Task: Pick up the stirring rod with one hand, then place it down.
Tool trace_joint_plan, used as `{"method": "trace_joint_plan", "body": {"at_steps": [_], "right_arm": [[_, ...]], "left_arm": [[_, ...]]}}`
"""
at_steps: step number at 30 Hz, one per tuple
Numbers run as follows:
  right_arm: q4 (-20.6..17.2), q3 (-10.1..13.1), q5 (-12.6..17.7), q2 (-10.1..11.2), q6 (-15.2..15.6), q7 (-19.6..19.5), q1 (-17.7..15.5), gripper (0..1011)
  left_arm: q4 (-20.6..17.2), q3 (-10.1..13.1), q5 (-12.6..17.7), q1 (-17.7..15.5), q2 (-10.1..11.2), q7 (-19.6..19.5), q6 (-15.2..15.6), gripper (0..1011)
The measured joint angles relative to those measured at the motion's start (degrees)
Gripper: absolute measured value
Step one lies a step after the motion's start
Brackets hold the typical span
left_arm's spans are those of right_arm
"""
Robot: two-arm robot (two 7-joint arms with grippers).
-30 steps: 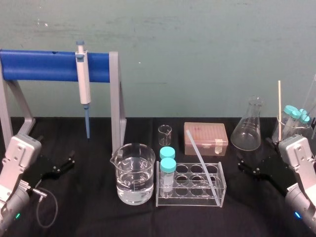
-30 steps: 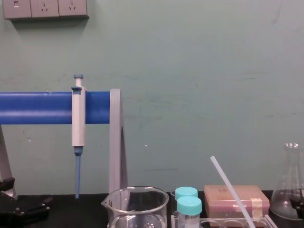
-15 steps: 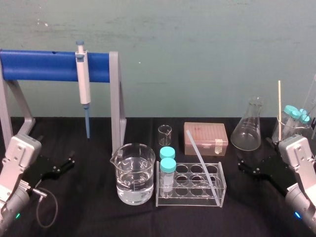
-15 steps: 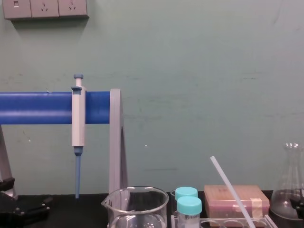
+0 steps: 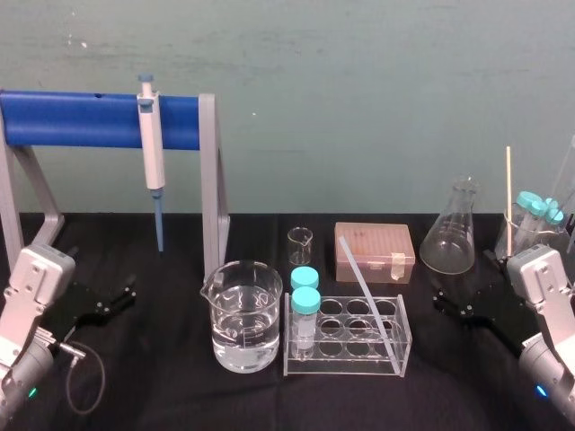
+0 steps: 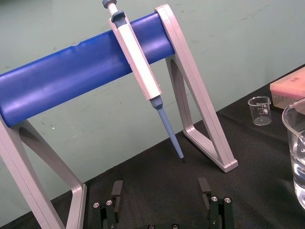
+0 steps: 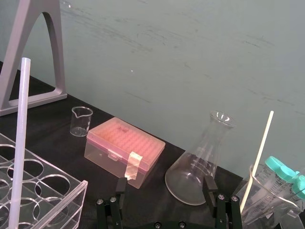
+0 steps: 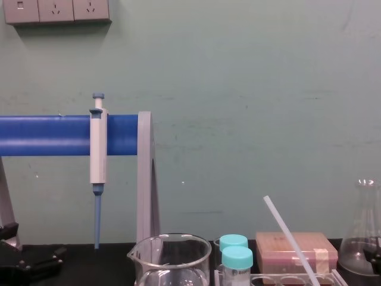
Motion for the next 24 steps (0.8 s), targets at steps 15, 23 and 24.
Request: {"method": "trace_joint_plan", "body": {"at_steps": [15,23,24], "right_arm": [[0.0,0.0,0.0,0.0,0.0,0.0,0.0,1003],[0.0,0.0,0.0,0.0,0.0,0.0,0.0,1003],[0.0,0.0,0.0,0.0,0.0,0.0,0.0,1003]], "left_arm": [[0.0,0.0,0.0,0.0,0.0,0.0,0.0,1000],[0.0,0.0,0.0,0.0,0.0,0.0,0.0,1000],[0.0,0.0,0.0,0.0,0.0,0.0,0.0,1000]]}}
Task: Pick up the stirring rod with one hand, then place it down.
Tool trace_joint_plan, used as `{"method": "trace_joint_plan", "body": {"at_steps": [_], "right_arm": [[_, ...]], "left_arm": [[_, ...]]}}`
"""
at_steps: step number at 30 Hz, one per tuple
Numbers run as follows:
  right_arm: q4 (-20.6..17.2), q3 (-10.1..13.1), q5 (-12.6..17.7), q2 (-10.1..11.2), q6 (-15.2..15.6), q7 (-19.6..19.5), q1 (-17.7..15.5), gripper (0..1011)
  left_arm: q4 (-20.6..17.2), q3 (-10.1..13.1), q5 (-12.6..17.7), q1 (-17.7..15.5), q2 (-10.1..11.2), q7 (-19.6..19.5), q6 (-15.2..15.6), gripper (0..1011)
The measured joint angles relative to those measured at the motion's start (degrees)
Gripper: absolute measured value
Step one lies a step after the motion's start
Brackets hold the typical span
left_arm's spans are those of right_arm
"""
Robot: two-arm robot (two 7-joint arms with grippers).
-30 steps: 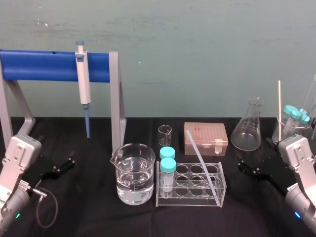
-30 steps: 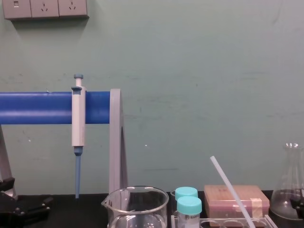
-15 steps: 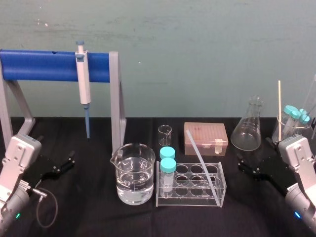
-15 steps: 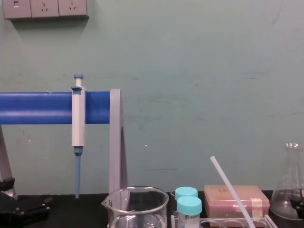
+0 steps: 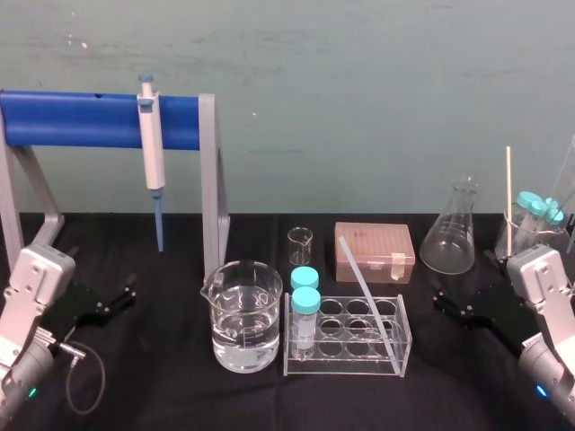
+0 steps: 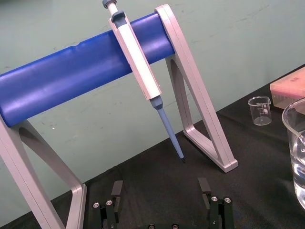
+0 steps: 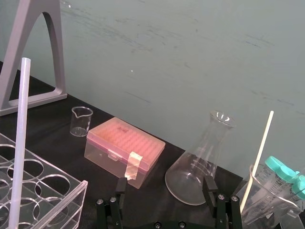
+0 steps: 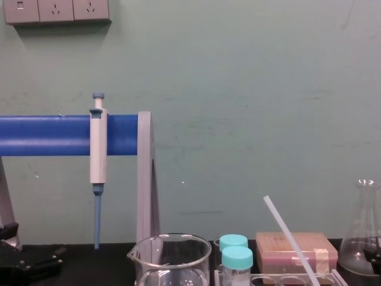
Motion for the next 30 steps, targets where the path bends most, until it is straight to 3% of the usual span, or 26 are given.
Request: {"method": "trace_joint_plan", "body": {"at_steps": [10,17,24,30], "right_arm": [[-1.01,0.84,-0.17,0.12,-1.69,1.56,-0.77,1003],[-3.93,2.06,0.35,0.56,-5.77,4.41,-2.52,1003],[-6.28,1.75,0.49,0.62,-9.79,9.04,-3.22,1003],[-5.83,0.56,1.23,-0.31,-11.39,14.22,-1.77,1003]], "left_arm": [[0.0,0.0,0.0,0.0,0.0,0.0,0.0,1000],[0.0,0.0,0.0,0.0,0.0,0.0,0.0,1000],[0.0,0.0,0.0,0.0,0.0,0.0,0.0,1000],[0.0,0.0,0.0,0.0,0.0,0.0,0.0,1000]]}}
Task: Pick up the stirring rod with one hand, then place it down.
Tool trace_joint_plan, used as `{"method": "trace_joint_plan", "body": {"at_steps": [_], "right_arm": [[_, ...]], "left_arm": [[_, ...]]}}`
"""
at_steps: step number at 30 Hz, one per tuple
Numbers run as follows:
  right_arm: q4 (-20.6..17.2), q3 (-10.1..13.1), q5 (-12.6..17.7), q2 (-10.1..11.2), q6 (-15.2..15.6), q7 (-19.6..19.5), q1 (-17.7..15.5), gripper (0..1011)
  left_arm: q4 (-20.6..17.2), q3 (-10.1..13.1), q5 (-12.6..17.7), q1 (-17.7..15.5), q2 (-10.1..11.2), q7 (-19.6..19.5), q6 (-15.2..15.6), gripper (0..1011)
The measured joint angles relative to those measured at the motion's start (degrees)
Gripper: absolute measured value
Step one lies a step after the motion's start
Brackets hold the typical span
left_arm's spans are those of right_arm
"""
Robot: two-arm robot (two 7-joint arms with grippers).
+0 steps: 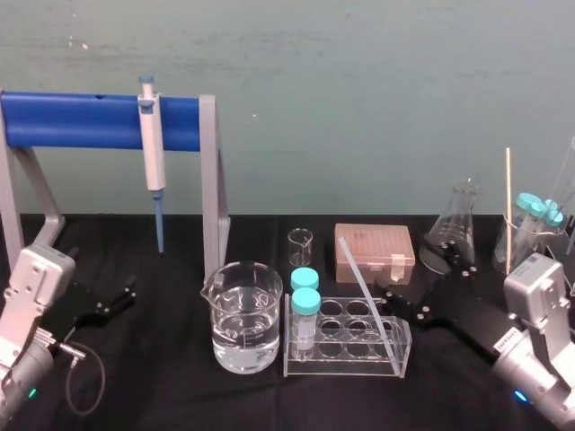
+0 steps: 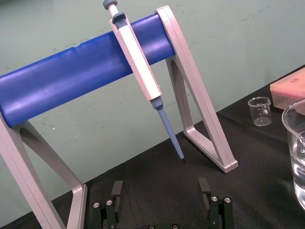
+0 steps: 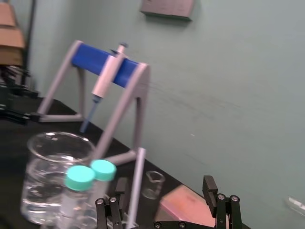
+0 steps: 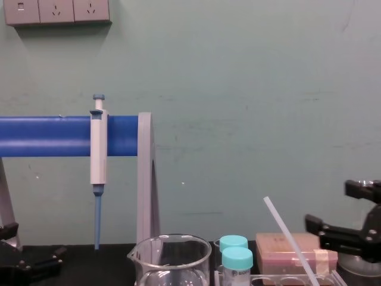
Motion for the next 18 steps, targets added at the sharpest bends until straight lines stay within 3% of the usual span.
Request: {"method": "trace_joint_plan", "body": {"at_steps": [7,18], "right_arm": [[3.09,-0.9,3.24,-1.91,-0.17,6.61,2.99,1003],[8.2,-0.56,6.57,-5.05,0.7,12.8,6.79,1003]], "left_arm": [[0.0,0.0,0.0,0.0,0.0,0.0,0.0,1000],[0.0,0.0,0.0,0.0,0.0,0.0,0.0,1000]]}}
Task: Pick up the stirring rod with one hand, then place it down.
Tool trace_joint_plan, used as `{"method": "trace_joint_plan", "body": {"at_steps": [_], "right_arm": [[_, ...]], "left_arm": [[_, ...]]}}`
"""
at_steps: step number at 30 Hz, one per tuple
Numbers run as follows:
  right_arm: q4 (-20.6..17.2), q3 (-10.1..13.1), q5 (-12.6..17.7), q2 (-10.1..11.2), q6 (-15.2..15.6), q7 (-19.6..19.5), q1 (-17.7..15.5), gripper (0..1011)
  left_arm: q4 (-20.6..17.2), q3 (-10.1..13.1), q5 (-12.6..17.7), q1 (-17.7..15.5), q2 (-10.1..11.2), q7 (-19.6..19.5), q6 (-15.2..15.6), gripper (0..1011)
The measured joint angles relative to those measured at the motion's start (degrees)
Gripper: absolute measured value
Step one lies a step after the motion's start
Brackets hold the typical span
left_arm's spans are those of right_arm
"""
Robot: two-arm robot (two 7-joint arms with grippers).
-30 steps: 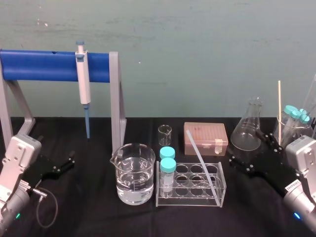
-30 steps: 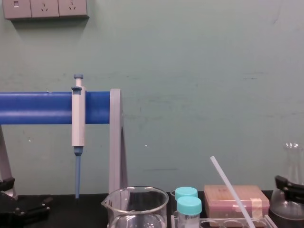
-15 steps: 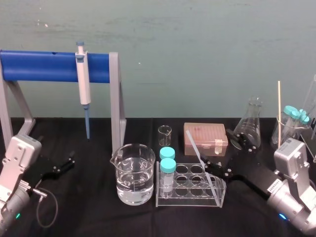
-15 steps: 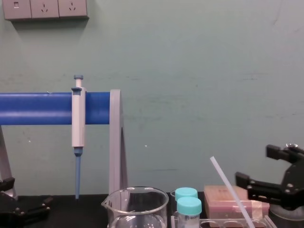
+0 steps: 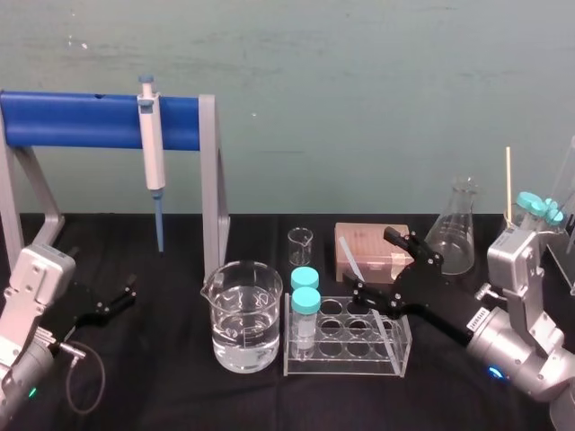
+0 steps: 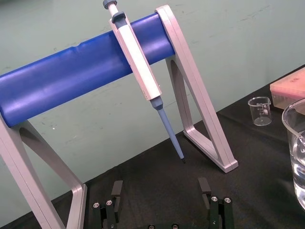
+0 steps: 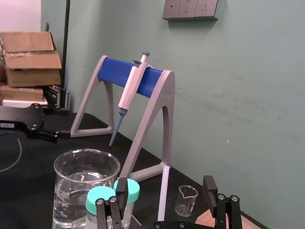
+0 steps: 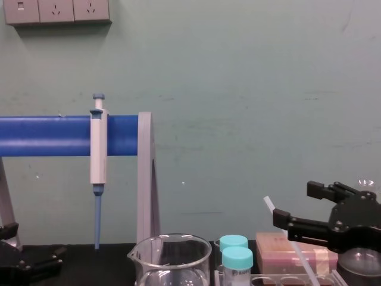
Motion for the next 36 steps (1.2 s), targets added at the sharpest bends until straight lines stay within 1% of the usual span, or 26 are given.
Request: {"method": "trace_joint_plan", "body": {"at_steps": [7,10,15,18,22,27,33,36], "right_arm": [[3.7,0.59,3.37,-2.01,1.92,4.46,2.33,1003],[5.59,0.97,5.67,-2.96,4.04,7.29,3.5,1003],[7.19,1.37,7.73,-3.86,6.38,9.81,4.46,1003],[8.49,1.72,9.28,-4.56,8.6,11.69,5.23,1003],[9.56,1.76,10.39,-5.05,10.76,12.79,5.92,1003],[10.53,1.5,10.93,-5.2,12.63,13.27,6.53,1003],[11.14,1.16,10.98,-5.13,14.12,13.19,6.95,1003],[11.15,1.15,10.97,-5.11,14.15,13.13,6.95,1003]], "left_arm": [[0.0,0.0,0.0,0.0,0.0,0.0,0.0,1000],[0.0,0.0,0.0,0.0,0.0,0.0,0.0,1000],[0.0,0.0,0.0,0.0,0.0,0.0,0.0,1000],[0.0,0.0,0.0,0.0,0.0,0.0,0.0,1000],[0.0,0.0,0.0,0.0,0.0,0.0,0.0,1000],[0.0,0.0,0.0,0.0,0.0,0.0,0.0,1000],[0.0,0.0,0.0,0.0,0.0,0.0,0.0,1000],[0.0,0.0,0.0,0.0,0.0,0.0,0.0,1000]]}}
